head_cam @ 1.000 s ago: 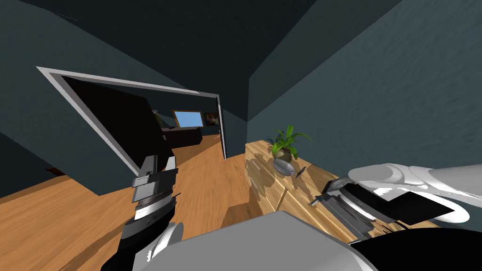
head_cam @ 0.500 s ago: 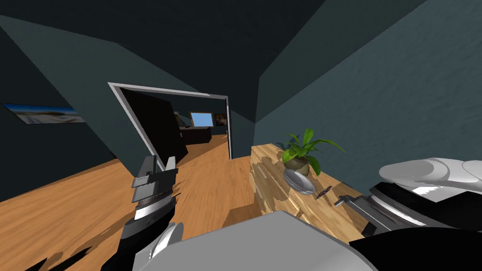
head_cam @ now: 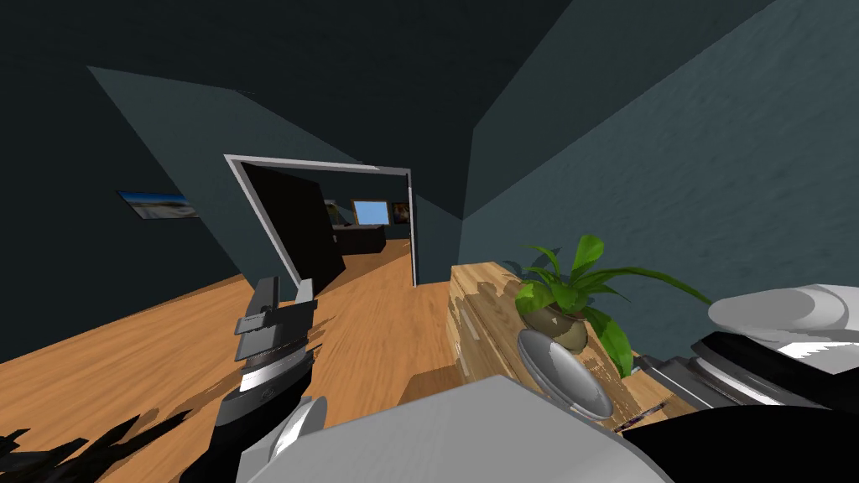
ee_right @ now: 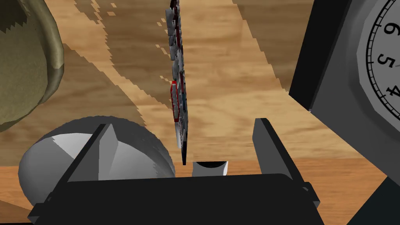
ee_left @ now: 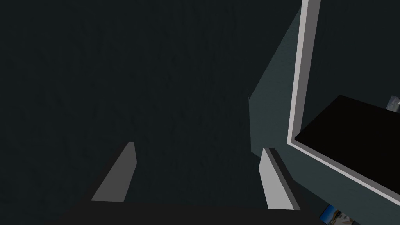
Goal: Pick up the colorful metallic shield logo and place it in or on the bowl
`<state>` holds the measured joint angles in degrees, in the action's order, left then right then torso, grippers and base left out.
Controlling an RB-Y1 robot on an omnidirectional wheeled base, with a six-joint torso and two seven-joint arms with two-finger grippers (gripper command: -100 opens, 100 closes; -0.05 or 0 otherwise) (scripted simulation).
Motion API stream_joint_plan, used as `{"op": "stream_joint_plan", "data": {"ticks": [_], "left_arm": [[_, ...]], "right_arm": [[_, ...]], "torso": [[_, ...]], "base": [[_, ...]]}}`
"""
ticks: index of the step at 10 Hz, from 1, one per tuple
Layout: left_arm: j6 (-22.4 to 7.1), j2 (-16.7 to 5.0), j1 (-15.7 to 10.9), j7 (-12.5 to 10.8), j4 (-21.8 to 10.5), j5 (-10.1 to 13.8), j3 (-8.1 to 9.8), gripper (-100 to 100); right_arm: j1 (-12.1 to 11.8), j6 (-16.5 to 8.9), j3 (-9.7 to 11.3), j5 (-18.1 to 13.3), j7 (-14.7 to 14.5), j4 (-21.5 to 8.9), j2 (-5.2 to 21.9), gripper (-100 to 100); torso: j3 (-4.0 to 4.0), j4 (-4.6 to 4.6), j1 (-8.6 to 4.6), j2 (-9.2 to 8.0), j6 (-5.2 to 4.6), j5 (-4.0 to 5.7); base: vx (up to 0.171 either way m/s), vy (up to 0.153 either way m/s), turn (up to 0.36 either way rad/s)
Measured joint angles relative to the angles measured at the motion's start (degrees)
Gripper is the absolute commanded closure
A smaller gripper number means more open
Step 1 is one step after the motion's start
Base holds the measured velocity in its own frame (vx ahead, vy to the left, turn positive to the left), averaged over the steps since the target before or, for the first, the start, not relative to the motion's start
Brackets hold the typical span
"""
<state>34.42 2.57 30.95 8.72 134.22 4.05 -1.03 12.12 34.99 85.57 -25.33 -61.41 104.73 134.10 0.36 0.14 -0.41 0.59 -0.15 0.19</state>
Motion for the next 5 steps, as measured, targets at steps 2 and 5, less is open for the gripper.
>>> {"op": "stream_joint_plan", "data": {"ticks": [2,5], "left_arm": [[0.0,0.01,-0.01,0.0,0.0,0.0,-0.01,0],[0.0,0.01,-0.01,0.0,0.0,0.0,-0.01,0]], "right_arm": [[-0.45,-0.35,-0.63,-0.25,0.41,-0.77,-1.26,-100],[-1.03,-1.45,-1.17,-0.37,0.71,-2.86,-4.16,100]], "torso": [[-0.23,-0.1,0.5,-0.37,-0.01,-0.14],[-0.34,-0.16,0.62,-0.54,-0.03,-0.2]], "base": [[-0.035,0.01,0.008],[-0.028,0.014,0.001]]}}
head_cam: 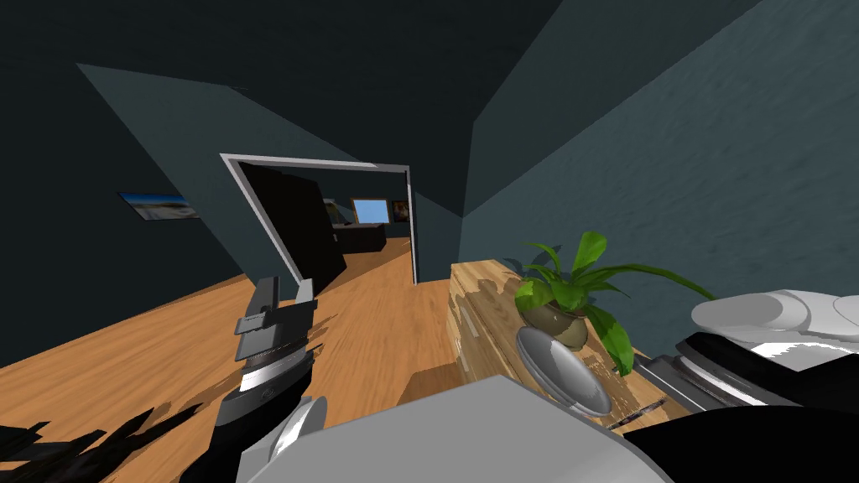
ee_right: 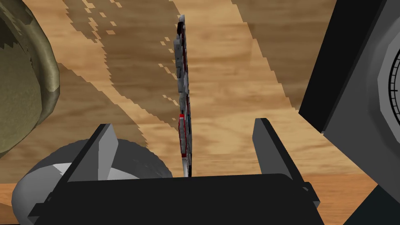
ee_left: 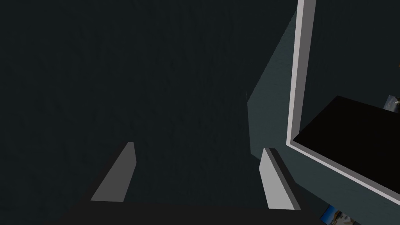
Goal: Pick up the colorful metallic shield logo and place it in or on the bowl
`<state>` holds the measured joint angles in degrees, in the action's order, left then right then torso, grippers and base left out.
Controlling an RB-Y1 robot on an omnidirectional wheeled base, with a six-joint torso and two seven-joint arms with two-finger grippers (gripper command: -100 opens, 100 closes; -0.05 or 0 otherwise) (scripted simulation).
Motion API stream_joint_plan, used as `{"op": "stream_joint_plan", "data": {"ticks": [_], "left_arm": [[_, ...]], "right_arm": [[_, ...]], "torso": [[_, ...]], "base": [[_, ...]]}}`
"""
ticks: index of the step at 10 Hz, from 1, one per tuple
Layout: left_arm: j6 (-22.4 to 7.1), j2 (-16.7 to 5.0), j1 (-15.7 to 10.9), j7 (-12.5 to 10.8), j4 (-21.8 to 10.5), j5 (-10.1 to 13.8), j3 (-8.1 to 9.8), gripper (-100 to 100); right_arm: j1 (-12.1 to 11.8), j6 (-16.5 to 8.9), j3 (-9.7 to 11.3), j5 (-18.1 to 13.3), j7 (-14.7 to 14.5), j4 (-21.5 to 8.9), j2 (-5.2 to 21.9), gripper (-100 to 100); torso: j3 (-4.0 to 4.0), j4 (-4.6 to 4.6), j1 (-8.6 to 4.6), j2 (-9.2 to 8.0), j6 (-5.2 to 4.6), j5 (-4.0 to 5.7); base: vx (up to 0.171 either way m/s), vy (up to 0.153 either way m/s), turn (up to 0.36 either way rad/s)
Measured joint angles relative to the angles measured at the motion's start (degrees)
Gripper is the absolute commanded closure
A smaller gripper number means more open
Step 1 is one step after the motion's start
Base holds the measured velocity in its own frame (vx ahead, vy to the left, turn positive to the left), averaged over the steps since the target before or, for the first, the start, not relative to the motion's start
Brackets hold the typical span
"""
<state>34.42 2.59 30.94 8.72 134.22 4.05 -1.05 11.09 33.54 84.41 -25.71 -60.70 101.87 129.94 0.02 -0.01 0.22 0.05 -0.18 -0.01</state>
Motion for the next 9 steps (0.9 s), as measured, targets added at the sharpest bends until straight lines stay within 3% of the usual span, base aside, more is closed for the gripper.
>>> {"op": "stream_joint_plan", "data": {"ticks": [4,5,6,9], "left_arm": [[0.0,0.0,0.0,0.0,0.0,0.0,0.0,0],[0.0,0.0,0.0,0.0,0.0,0.0,0.0,0],[0.0,0.0,0.0,0.0,0.0,0.0,0.0,0],[0.0,0.0,0.01,0.0,0.0,0.0,0.0,0]], "right_arm": [[-0.05,0.08,0.05,-0.04,-0.03,0.03,0.02,100],[-0.05,0.09,0.05,-0.03,-0.01,0.03,0.02,0],[-0.05,0.09,0.06,-0.03,-0.01,0.03,0.02,100],[0.72,1.1,0.74,0.27,-0.39,1.89,2.92,100]], "torso": [[-0.01,-0.04,-0.07,0.03,-0.03,0.03],[-0.01,-0.04,-0.07,0.03,-0.02,0.04],[-0.01,-0.04,-0.07,0.03,-0.01,0.04],[0.09,0.0,-0.07,0.18,0.02,0.0]], "base": [[0.0,0.0,0.0],[0.0,0.0,0.0],[0.025,-0.007,-0.012],[0.033,-0.012,-0.004]]}}
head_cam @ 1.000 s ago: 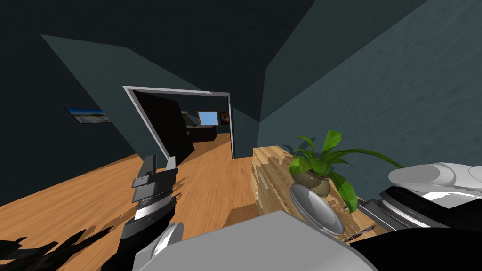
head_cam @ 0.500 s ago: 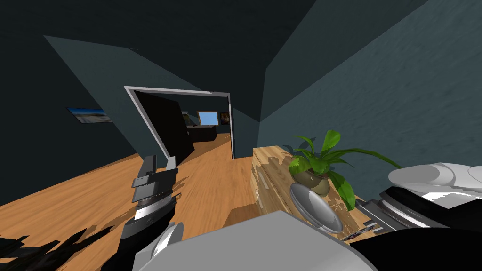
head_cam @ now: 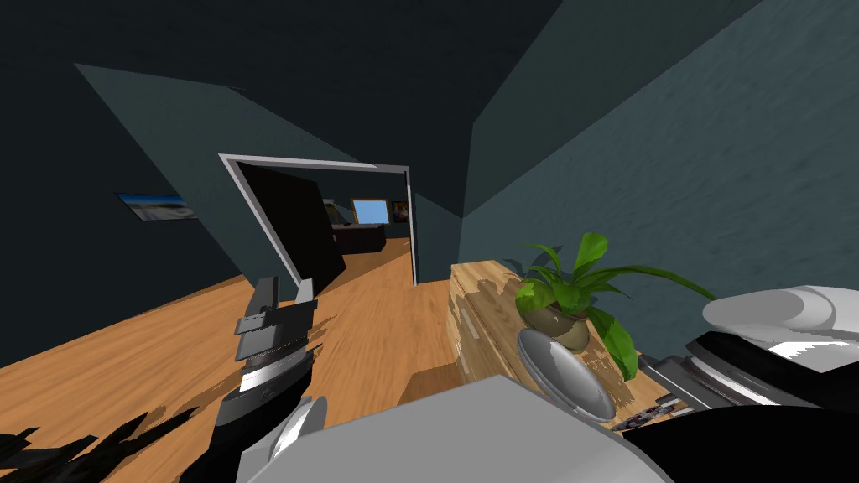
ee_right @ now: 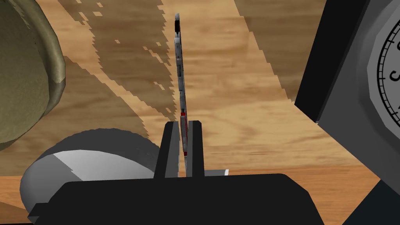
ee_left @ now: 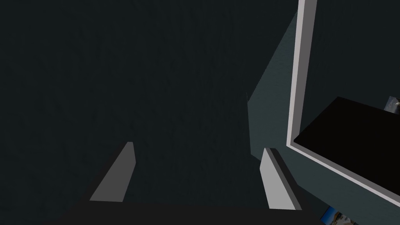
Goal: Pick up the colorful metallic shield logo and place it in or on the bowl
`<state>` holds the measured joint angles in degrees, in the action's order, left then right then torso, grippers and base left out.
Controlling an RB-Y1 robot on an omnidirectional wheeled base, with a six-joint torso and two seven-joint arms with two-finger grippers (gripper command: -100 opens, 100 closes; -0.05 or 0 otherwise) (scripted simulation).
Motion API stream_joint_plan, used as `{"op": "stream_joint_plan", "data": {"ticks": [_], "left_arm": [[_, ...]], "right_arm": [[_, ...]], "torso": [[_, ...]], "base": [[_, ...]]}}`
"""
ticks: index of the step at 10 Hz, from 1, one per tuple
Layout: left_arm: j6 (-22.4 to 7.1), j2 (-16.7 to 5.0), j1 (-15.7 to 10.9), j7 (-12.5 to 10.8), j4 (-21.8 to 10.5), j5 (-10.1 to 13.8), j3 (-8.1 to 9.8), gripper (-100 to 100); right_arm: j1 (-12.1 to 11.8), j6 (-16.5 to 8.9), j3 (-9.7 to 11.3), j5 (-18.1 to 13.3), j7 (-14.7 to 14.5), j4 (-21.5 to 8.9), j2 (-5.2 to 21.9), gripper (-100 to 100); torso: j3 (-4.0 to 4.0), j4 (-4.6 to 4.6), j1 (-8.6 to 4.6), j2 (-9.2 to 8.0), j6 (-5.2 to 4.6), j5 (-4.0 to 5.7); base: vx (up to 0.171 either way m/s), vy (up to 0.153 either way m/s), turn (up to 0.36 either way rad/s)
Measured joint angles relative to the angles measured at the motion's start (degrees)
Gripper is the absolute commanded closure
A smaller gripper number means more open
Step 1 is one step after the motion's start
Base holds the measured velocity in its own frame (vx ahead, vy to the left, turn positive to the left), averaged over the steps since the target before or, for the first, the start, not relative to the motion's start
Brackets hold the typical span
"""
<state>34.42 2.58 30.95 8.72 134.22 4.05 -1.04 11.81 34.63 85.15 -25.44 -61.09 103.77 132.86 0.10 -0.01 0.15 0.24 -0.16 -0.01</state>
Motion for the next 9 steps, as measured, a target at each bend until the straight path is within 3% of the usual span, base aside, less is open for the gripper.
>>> {"op": "stream_joint_plan", "data": {"ticks": [1,2,9], "left_arm": [[0.0,0.0,0.0,0.0,0.0,0.0,0.0,0],[0.0,0.0,0.0,0.0,0.0,0.0,0.0,0],[0.0,0.0,0.0,0.0,0.0,0.0,0.0,0]], "right_arm": [[0.04,0.12,0.04,0.02,-0.07,0.05,0.13,0],[0.04,0.1,0.03,0.02,-0.07,0.05,0.12,100],[1.34,5.15,1.78,1.32,-2.72,2.01,8.65,100]], "torso": [[-0.02,0.0,-0.01,-0.04,0.01,0.04],[-0.04,-0.01,0.0,-0.09,0.01,0.03],[0.08,0.05,0.23,0.11,0.05,-0.03]], "base": [[0.0,0.0,0.0],[0.027,0.017,0.032],[0.051,0.031,0.026]]}}
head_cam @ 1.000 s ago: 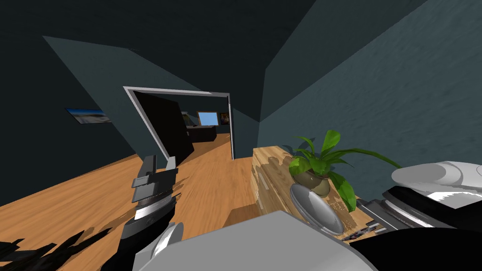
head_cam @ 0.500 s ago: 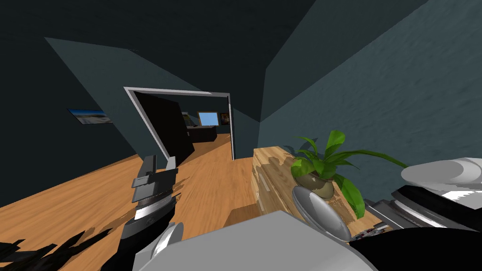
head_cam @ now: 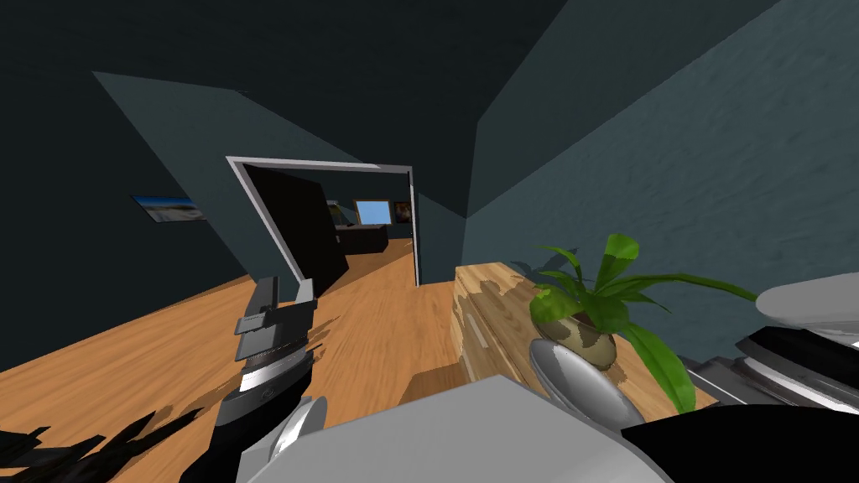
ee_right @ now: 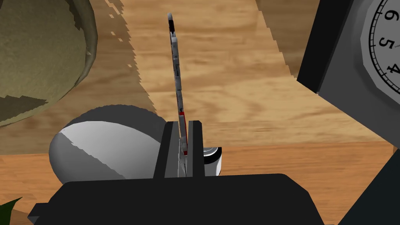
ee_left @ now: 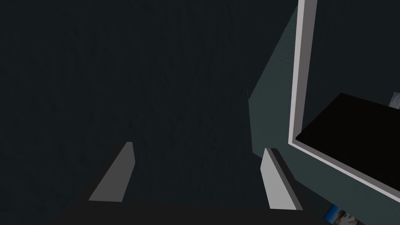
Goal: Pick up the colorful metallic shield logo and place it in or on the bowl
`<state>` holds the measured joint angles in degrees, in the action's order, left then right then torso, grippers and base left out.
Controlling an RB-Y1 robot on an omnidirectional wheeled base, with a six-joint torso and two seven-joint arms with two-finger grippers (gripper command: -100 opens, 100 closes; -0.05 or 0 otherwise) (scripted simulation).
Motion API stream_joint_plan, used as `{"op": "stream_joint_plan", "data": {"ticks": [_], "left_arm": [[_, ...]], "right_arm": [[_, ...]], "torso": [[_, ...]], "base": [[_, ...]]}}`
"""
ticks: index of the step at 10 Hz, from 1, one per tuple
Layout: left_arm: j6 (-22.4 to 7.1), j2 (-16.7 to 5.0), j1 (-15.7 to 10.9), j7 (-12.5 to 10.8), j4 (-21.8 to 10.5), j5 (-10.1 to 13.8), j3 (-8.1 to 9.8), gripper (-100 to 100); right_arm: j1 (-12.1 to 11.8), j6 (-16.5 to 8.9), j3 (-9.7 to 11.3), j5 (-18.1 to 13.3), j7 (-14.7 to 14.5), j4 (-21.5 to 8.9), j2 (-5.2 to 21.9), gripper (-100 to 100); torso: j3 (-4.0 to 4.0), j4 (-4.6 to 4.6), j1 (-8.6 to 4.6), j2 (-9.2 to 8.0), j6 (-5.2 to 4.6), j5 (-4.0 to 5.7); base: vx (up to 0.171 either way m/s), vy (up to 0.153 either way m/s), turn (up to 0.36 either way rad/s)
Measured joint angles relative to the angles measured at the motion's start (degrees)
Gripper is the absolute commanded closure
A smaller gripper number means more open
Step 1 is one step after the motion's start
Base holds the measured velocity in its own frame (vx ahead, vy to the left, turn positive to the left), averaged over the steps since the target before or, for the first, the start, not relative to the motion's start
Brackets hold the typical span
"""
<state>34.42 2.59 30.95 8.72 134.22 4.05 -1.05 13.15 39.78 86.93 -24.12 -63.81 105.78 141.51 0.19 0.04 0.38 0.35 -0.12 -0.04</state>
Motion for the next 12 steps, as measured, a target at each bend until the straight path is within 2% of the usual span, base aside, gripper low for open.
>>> {"op": "stream_joint_plan", "data": {"ticks": [12], "left_arm": [[0.0,0.0,0.0,0.0,0.0,0.0,0.0,0]], "right_arm": [[1.59,6.79,2.69,1.45,-3.67,4.7,14.0,100]], "torso": [[0.07,0.04,0.07,0.1,0.03,-0.01]], "base": [[0.039,0.022,0.021]]}}
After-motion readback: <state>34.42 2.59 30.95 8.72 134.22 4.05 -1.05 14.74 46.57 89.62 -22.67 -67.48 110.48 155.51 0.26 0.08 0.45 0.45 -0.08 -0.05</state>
